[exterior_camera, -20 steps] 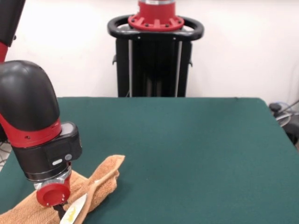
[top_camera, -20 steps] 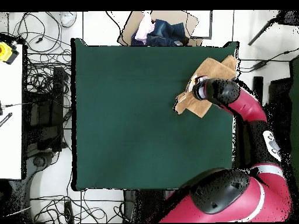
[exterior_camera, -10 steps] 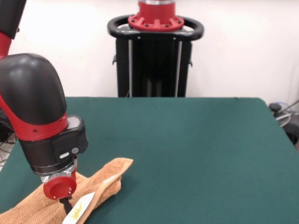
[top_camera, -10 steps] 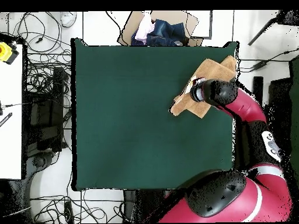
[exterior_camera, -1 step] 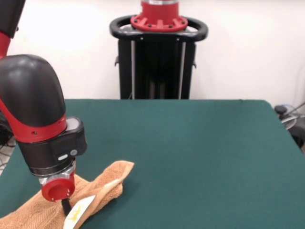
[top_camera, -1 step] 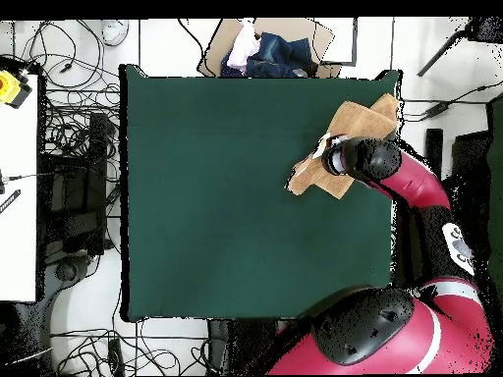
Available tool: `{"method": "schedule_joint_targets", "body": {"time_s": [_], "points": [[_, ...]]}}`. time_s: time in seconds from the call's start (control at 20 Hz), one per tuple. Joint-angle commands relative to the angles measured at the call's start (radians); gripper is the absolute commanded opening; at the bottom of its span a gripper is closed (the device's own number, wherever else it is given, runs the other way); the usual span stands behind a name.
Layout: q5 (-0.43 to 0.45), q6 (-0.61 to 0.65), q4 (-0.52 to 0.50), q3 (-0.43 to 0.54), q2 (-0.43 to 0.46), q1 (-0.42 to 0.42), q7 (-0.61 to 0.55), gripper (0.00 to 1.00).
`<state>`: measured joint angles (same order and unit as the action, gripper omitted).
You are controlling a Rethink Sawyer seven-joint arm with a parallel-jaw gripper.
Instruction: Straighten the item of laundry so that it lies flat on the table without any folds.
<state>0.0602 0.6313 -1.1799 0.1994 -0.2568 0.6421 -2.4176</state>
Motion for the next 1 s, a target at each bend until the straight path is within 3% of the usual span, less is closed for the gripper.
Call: {"method": "schedule_joint_targets", "body": {"time_s": [0.05,0.5,0.7,0.85,1.0], "points": [[0.013,-0.078,-0.093,-0.035,0.036,-0.027,-0.097,0.00],[0.015,-0.123,-0.093,-0.062,0.040,-0.054,-0.118,0.00],[0.005,-0.188,-0.181,-0.035,0.001,-0.045,-0.128,0.00],[-0.036,-0.145,-0.343,-0.042,-0.177,-0.079,-0.185,0.00],[-0.096,-0.038,-0.433,-0.070,-0.331,-0.135,-0.235,0.00]]}}
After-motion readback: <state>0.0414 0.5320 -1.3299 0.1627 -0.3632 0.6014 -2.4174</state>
